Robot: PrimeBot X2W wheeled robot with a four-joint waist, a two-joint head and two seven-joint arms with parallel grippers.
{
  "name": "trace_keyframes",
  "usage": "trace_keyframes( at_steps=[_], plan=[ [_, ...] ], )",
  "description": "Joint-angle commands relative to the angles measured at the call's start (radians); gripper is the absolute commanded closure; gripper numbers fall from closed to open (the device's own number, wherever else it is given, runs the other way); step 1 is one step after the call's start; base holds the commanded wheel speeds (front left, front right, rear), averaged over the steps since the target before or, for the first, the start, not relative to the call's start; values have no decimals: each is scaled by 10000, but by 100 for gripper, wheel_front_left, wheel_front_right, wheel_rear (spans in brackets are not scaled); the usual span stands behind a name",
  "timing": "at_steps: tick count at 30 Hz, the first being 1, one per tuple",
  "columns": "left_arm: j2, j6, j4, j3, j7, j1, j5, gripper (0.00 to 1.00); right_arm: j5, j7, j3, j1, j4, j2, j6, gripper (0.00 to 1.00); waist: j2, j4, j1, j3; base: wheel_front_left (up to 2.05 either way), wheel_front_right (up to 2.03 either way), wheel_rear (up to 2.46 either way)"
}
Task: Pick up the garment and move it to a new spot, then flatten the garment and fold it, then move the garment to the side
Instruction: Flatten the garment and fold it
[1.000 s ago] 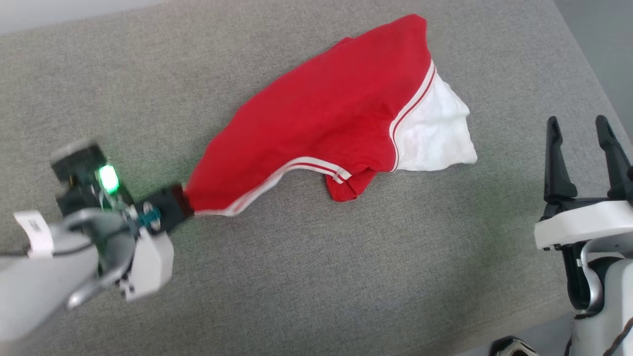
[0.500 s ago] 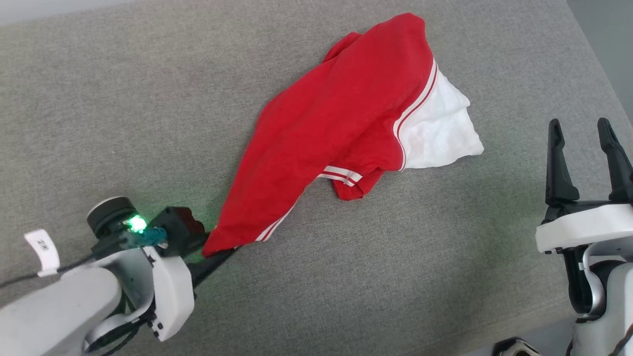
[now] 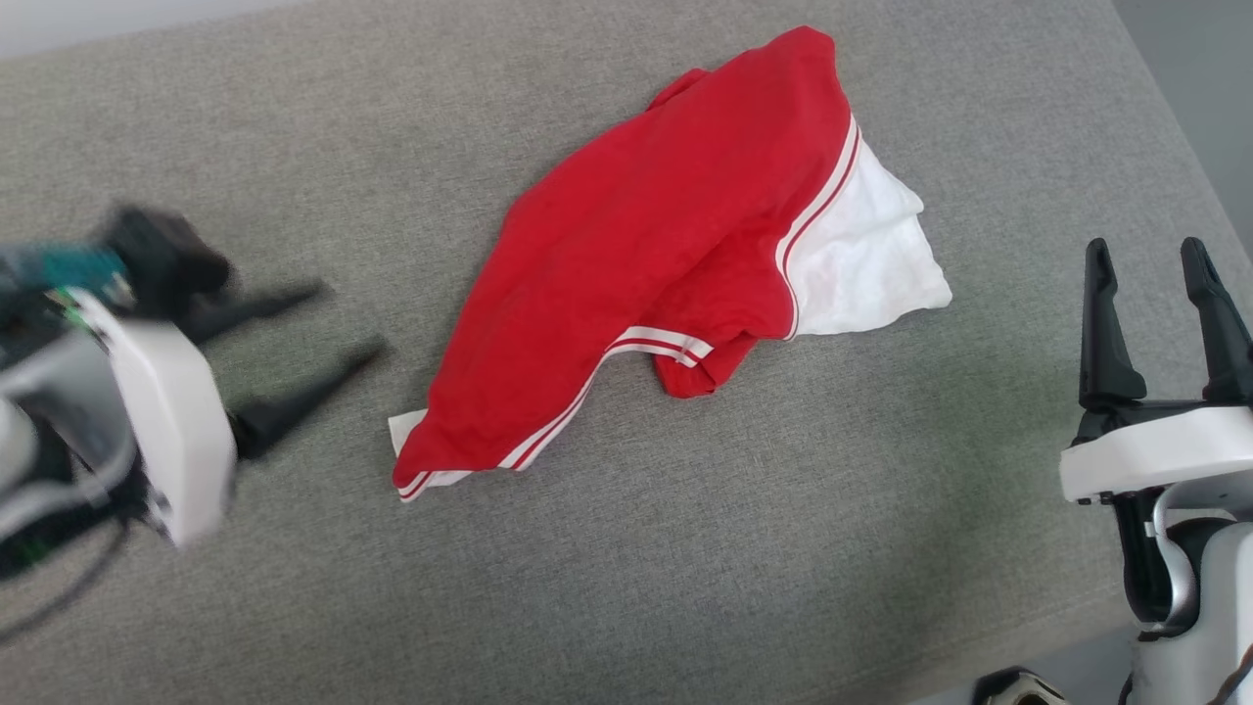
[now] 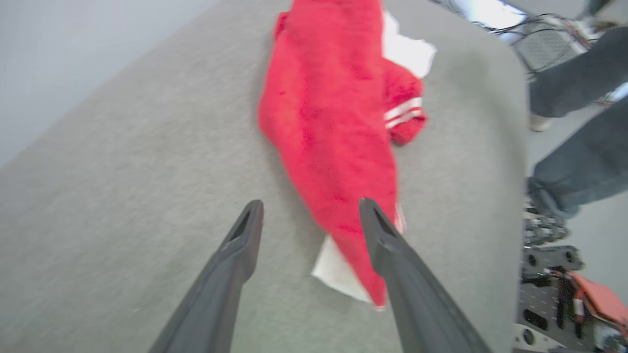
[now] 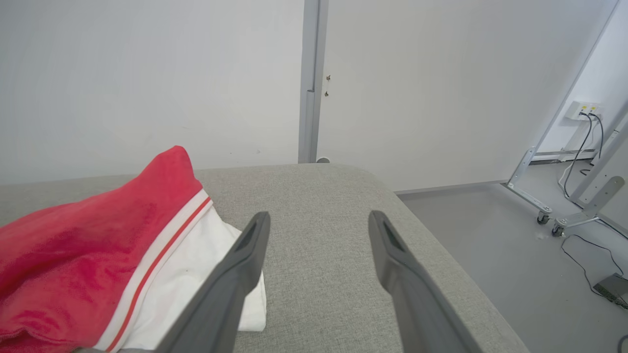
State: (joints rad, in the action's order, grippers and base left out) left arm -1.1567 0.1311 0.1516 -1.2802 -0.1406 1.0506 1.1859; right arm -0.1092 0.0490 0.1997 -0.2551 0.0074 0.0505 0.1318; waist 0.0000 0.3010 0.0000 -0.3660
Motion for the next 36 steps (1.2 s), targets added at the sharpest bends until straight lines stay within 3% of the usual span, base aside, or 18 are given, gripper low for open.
trace_keyframes(
  at_steps=[1,8,17,23,36],
  plan=[
    [199,-9,-600,-17,-206,198,-186,0,-64,74,-44,43,37,3,-21,0,0,56,0,-39,0,0,0],
    [1293,-9,-1854,6,-1051,-266,133,0,-121,129,-116,22,-2,6,-21,0,0,330,0,-228,0,0,0],
    [1445,-10,-1064,-10,-2110,-630,111,0,-227,169,-47,181,-130,3,-20,0,0,463,0,-429,0,0,0],
    [1328,-9,-1112,11,-1897,-456,136,0,-304,235,-208,130,-24,4,-20,0,0,493,0,-475,0,0,0],
    [396,-10,-1291,1,-1795,-462,334,0,-247,219,-233,212,111,4,-20,0,0,497,0,-312,0,0,0]
  ],
)
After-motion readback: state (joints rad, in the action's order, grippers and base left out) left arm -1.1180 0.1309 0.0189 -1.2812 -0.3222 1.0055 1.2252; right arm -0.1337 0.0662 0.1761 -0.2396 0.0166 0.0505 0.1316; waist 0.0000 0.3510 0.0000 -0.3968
